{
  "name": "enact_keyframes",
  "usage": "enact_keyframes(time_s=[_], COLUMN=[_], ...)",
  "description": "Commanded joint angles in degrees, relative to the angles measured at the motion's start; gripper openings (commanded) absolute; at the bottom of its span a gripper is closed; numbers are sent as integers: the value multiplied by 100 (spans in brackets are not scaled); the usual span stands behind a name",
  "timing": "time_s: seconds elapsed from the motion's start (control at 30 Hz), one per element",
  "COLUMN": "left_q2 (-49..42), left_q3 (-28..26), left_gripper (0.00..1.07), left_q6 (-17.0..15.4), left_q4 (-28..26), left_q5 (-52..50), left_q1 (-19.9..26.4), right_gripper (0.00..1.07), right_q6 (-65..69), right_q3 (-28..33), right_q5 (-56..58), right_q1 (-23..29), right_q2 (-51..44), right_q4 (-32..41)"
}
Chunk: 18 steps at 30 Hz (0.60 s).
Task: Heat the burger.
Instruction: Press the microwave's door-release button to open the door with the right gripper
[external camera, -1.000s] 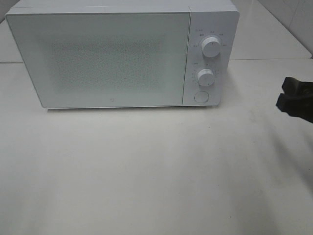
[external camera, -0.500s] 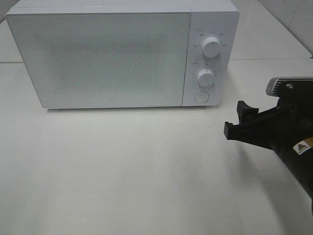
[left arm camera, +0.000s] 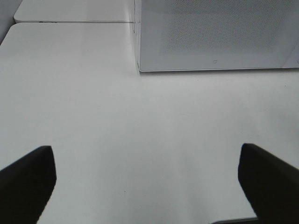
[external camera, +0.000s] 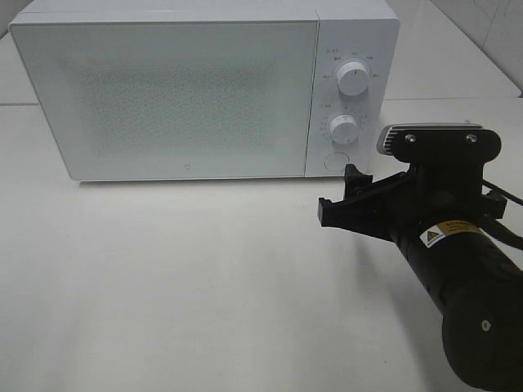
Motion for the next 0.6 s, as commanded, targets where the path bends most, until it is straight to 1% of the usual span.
enact_keyframes(time_s=[0.03, 0.13, 0.2, 0.23, 0.3, 0.33, 0.4, 0.43, 0.47, 0.5, 0.53, 0.57, 0.6], left_q2=[-103, -103, -103, -103, -103, -103, -103, -103, -103, -103, -103, -103, -103], left_q3=[11, 11, 11, 11, 11, 11, 11, 11, 11, 11, 11, 11, 11], left_gripper=[98, 98, 98, 98, 98, 98, 98, 98, 98, 98, 98, 98, 98], left_q6=[-34, -34, -34, -34, -34, -34, -34, -34, -34, -34, -34, -34, -34], left_q4=[-29, -29, -29, -29, -29, -29, -29, -29, -29, -29, -29, -29, -29], left_q5=[-69, -69, -69, -69, -69, -69, -69, -69, -69, -69, -69, -69, -69], left_q1=[0, 0, 0, 0, 0, 0, 0, 0, 0, 0, 0, 0, 0], right_gripper=[69, 69, 66, 66, 61, 61, 54, 54, 47, 45, 45, 38, 34], right_q6=[-46, 80, 510, 510, 1261, 1261, 2160, 2160, 2871, 3180, 3180, 3936, 4372], right_q3=[-57, -57, -57, -57, -57, -57, -57, -57, -57, -57, -57, -57, -57], right_q5=[29, 29, 40, 40, 120, 120, 160, 160, 178, 189, 189, 246, 275], right_q1=[34, 34, 34, 34, 34, 34, 34, 34, 34, 34, 34, 34, 34], right_q2=[23, 23, 23, 23, 23, 23, 23, 23, 23, 23, 23, 23, 23], right_q4=[0, 0, 0, 0, 0, 0, -17, -17, -46, -46, -46, -46, -46])
